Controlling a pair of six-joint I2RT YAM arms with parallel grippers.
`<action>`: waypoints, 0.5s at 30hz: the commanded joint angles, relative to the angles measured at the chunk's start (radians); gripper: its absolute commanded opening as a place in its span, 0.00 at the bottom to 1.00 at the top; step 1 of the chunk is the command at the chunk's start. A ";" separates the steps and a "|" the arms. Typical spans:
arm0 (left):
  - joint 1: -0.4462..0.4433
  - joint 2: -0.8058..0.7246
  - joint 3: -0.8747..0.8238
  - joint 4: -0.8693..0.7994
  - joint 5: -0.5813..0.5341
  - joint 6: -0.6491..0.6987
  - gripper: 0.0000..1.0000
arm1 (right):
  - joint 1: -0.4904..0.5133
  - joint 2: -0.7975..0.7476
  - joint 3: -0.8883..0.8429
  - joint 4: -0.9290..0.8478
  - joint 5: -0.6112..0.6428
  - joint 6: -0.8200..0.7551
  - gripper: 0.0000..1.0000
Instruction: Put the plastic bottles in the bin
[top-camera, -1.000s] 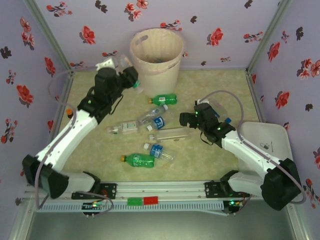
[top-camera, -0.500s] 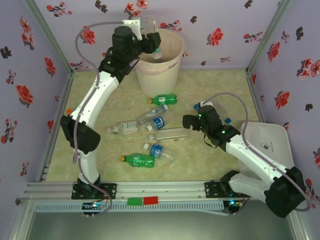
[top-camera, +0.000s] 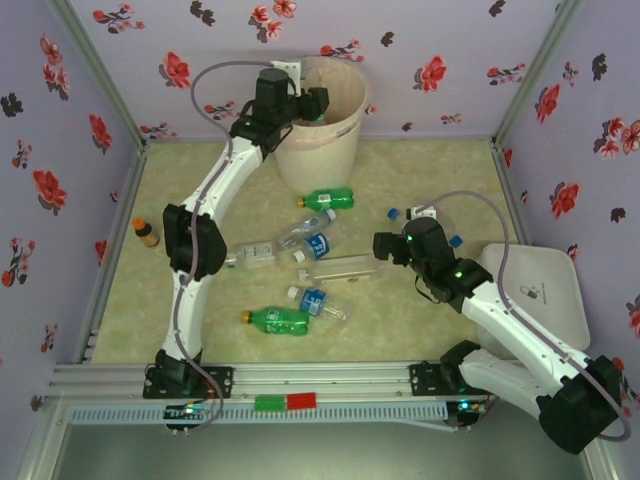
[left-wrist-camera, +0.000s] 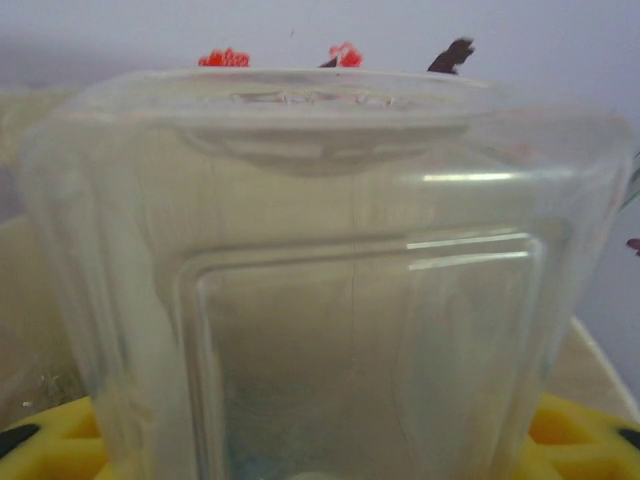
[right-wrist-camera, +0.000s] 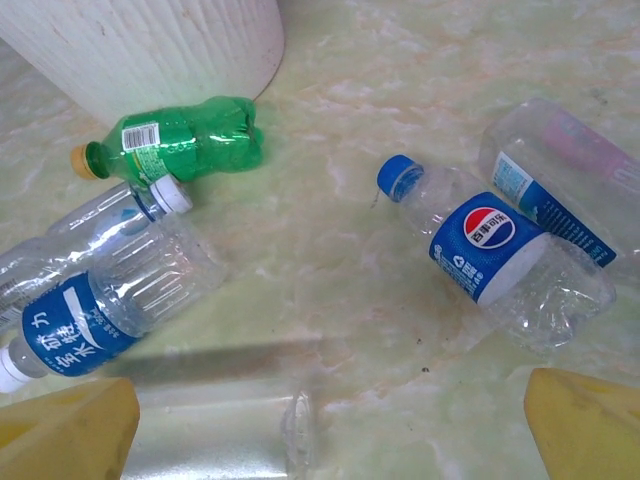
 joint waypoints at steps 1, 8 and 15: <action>0.013 -0.007 0.050 0.011 -0.006 0.010 0.75 | -0.008 -0.017 -0.016 -0.013 0.037 -0.014 1.00; 0.013 -0.081 0.034 0.004 0.012 0.000 0.99 | -0.030 -0.003 -0.013 -0.016 0.060 -0.026 1.00; 0.013 -0.357 -0.310 0.178 0.062 -0.038 1.00 | -0.189 0.103 0.048 -0.091 -0.001 -0.045 1.00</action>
